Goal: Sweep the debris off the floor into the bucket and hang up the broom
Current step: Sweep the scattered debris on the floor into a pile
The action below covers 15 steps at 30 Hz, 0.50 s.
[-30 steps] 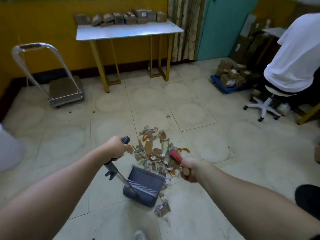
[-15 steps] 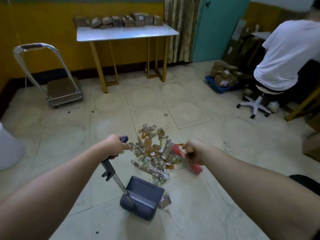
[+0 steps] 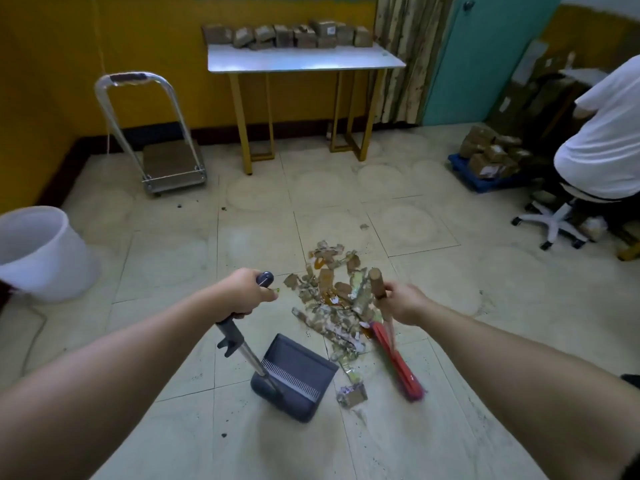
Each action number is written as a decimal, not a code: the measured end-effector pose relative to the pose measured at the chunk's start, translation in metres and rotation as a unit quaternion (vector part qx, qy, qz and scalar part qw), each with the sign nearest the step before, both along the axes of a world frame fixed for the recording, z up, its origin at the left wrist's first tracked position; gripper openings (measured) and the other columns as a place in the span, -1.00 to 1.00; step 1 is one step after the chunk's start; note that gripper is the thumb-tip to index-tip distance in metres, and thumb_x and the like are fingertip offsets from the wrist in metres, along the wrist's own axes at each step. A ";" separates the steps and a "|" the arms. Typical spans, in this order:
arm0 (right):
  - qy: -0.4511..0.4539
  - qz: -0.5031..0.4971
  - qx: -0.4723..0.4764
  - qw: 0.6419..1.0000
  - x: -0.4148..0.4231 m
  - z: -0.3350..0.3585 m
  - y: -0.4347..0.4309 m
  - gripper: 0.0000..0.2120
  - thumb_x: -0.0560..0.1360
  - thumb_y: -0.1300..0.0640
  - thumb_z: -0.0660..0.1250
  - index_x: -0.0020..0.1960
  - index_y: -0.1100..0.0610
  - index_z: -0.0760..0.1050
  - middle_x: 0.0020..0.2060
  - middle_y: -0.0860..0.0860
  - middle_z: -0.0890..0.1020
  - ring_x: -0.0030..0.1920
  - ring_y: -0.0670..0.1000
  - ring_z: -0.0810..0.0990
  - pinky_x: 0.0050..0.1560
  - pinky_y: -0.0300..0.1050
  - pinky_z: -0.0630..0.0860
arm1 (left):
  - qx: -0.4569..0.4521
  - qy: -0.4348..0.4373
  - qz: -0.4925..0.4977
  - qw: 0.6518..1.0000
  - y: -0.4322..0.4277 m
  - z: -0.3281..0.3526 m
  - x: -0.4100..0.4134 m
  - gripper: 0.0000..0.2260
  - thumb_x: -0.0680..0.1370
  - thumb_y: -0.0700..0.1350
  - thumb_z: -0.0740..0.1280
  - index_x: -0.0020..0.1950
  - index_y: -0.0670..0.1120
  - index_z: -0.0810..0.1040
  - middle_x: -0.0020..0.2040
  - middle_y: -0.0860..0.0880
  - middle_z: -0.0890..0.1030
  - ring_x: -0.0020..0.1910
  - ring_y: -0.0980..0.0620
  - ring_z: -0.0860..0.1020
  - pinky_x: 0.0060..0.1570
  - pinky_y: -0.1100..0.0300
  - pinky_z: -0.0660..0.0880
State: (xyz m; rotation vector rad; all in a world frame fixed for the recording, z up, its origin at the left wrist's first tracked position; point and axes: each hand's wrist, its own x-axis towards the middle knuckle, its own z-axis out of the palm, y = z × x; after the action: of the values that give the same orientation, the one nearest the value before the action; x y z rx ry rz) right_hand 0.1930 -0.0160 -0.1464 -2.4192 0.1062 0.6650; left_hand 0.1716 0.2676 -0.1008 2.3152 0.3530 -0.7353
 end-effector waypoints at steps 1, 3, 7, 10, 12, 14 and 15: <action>-0.040 0.049 -0.070 0.996 0.005 -0.003 0.001 -0.84 0.56 0.13 0.27 0.13 0.10 0.50 -0.10 0.01 0.53 -0.05 0.04 0.53 -0.04 -0.16 0.51 | 0.000 0.000 0.007 1.000 0.002 -0.001 -0.002 -0.72 0.57 -0.09 0.33 -0.25 -0.09 0.30 -0.37 -0.07 0.34 -0.48 0.02 0.29 -0.50 0.21 0.28; -0.085 0.079 -0.125 0.985 0.011 -0.005 0.002 -0.89 0.57 0.05 0.24 -0.02 0.08 0.46 -0.09 0.03 0.53 -0.05 0.07 0.54 -0.01 -0.04 0.51 | 0.006 0.002 0.013 1.000 0.003 -0.002 -0.007 -0.74 0.57 -0.09 0.33 -0.24 -0.10 0.32 -0.36 -0.07 0.35 -0.47 0.02 0.30 -0.50 0.21 0.29; -0.163 0.057 -0.162 0.972 0.023 0.004 0.008 -0.83 0.57 -0.03 0.21 -0.15 0.02 0.40 -0.20 0.02 0.56 -0.17 0.06 0.55 -0.12 0.02 0.55 | 0.013 0.013 0.003 1.000 0.005 -0.003 -0.013 -0.76 0.56 -0.07 0.34 -0.20 -0.11 0.34 -0.34 -0.08 0.37 -0.45 0.02 0.32 -0.47 0.22 0.32; -0.221 0.022 -0.158 0.962 0.033 0.011 0.013 -0.81 0.55 -0.09 0.23 -0.10 0.02 0.43 -0.22 0.01 0.56 -0.21 0.05 0.55 -0.15 0.04 0.58 | 0.021 0.017 -0.005 1.000 0.004 -0.003 -0.014 -0.76 0.56 -0.06 0.34 -0.20 -0.10 0.34 -0.33 -0.09 0.39 -0.45 0.01 0.33 -0.47 0.22 0.33; -0.213 -0.001 -0.127 0.969 0.037 0.011 0.017 -0.83 0.57 -0.07 0.21 -0.05 0.03 0.41 -0.25 -0.01 0.56 -0.26 0.02 0.57 -0.23 0.01 0.60 | 0.023 0.014 -0.006 1.000 0.003 -0.002 -0.014 -0.76 0.56 -0.07 0.34 -0.21 -0.10 0.33 -0.34 -0.08 0.38 -0.45 0.01 0.32 -0.49 0.22 0.32; -0.202 -0.017 -0.098 0.974 0.037 0.011 0.021 -0.86 0.58 -0.01 0.22 -0.01 0.06 0.39 -0.24 -0.02 0.56 -0.28 -0.02 0.57 -0.32 -0.06 0.57 | 0.026 0.013 -0.006 1.000 0.003 -0.001 -0.014 -0.76 0.56 -0.08 0.34 -0.21 -0.11 0.33 -0.33 -0.09 0.38 -0.45 0.01 0.33 -0.49 0.22 0.32; -0.199 -0.029 -0.078 0.977 0.036 0.008 0.022 -0.86 0.58 0.01 0.23 0.00 0.08 0.39 -0.23 -0.01 0.56 -0.28 -0.02 0.57 -0.33 -0.08 0.55 | 0.029 0.013 -0.004 0.999 0.003 -0.001 -0.015 -0.76 0.56 -0.07 0.34 -0.21 -0.10 0.34 -0.33 -0.09 0.39 -0.45 0.01 0.33 -0.49 0.22 0.32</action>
State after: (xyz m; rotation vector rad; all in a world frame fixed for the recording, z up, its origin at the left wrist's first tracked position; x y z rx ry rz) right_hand 0.2293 0.0065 -0.1385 -2.6379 0.0659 0.1411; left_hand 0.1568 0.2705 -0.1013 2.3644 0.3806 -0.7694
